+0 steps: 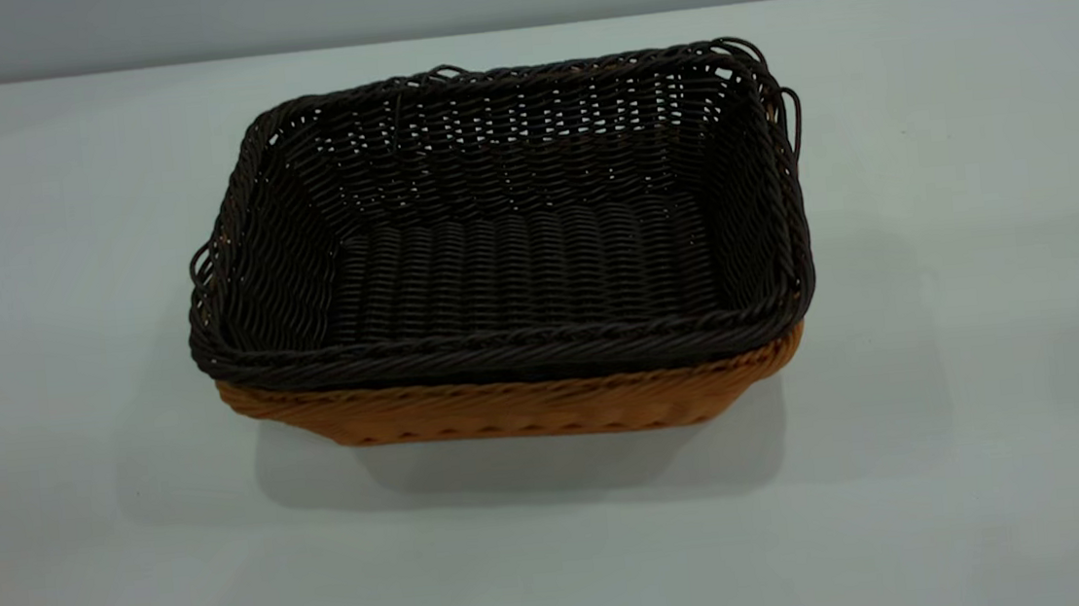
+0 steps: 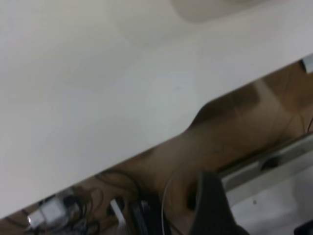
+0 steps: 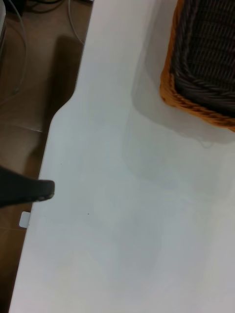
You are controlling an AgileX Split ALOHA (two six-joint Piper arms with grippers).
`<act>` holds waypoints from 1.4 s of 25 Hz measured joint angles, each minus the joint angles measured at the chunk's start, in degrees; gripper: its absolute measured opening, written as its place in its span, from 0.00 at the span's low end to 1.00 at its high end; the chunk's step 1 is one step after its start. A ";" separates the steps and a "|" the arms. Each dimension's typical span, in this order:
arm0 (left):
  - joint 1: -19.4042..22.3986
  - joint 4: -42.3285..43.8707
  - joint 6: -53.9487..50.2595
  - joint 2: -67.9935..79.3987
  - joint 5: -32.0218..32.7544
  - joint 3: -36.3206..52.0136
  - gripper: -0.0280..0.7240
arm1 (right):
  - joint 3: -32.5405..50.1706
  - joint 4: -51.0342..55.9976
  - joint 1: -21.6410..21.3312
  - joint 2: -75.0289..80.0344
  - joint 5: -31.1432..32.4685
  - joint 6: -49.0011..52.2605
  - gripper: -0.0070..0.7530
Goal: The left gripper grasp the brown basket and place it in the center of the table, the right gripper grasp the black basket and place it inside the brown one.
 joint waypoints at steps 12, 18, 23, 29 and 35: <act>5.11 -0.23 0.00 -9.64 0.37 0.00 0.63 | 0.00 0.11 -6.88 -2.47 -0.13 0.00 0.72; 18.18 -0.17 0.00 -13.11 0.53 0.00 0.63 | 0.00 0.06 -17.34 -12.82 -0.07 0.00 0.72; 24.05 -0.17 0.00 -19.76 0.84 0.00 0.63 | 0.00 0.06 -18.92 -19.95 0.64 0.00 0.72; 25.80 -0.17 0.00 -23.45 1.09 0.00 0.63 | 0.00 0.00 -18.92 -20.01 0.71 0.00 0.72; 25.80 -0.17 0.00 -23.48 1.09 0.00 0.63 | 0.00 0.00 -18.92 -20.01 0.76 0.00 0.72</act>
